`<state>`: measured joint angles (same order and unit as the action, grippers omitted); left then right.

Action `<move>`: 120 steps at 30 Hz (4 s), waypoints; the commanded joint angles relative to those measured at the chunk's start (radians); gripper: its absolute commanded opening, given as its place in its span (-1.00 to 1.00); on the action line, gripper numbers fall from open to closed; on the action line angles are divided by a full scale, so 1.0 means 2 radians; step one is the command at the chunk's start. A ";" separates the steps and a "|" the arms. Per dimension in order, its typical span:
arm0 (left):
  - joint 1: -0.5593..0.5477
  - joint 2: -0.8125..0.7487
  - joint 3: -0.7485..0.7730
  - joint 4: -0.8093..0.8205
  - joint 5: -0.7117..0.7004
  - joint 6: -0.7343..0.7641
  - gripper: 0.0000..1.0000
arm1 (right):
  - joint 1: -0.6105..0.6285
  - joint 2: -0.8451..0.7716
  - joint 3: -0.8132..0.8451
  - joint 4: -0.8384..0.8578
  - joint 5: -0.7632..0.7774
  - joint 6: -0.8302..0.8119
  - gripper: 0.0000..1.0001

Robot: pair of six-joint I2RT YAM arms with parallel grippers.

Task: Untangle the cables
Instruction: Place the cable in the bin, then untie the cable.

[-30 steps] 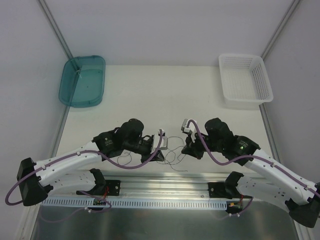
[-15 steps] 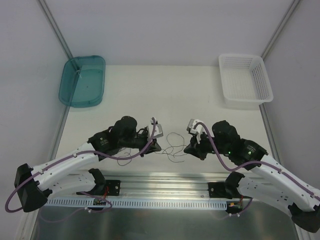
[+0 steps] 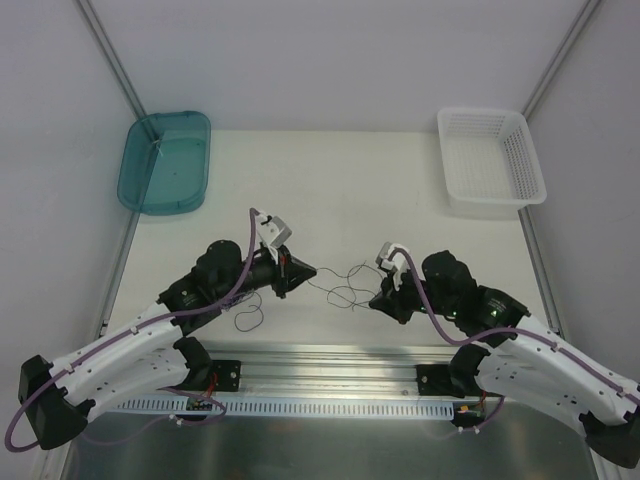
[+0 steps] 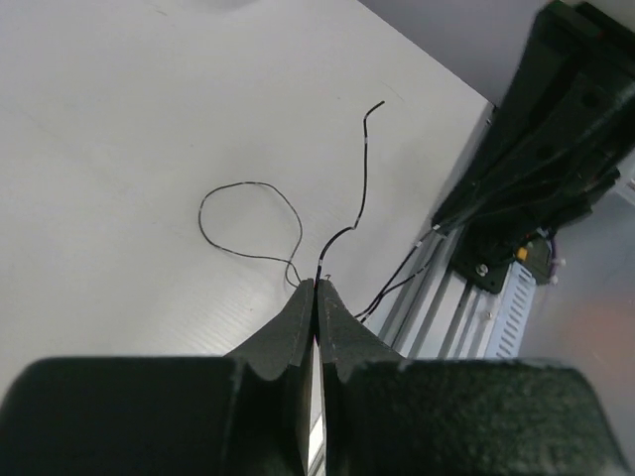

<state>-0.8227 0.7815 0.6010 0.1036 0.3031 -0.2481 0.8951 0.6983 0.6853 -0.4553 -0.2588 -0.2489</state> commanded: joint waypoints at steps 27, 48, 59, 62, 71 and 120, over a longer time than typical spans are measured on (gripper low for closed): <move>0.045 0.000 0.045 -0.172 -0.245 -0.148 0.98 | -0.118 0.152 0.289 -0.109 0.405 0.076 -0.99; 0.105 -0.072 0.035 -0.297 -0.352 -0.016 0.98 | -0.385 0.414 0.625 0.132 0.434 -0.106 -0.99; 0.113 -0.040 0.036 -0.296 -0.343 -0.008 0.98 | -0.504 0.604 0.588 0.129 0.380 0.034 -0.99; 0.116 -0.033 0.036 -0.295 -0.333 -0.009 0.98 | -0.532 0.643 0.598 0.078 0.372 0.114 -0.97; 0.128 -0.023 0.037 -0.296 -0.320 -0.014 0.98 | -0.535 0.586 0.559 0.024 0.342 0.153 0.56; -0.020 0.362 0.202 -0.109 -0.118 0.008 0.83 | 0.121 -0.001 0.007 -0.014 0.394 0.249 0.96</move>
<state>-0.8810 1.5604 0.9874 -0.1196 0.0982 -0.2375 1.1313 0.7181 0.6895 -0.4183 0.4419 0.2329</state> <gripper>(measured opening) 0.882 0.982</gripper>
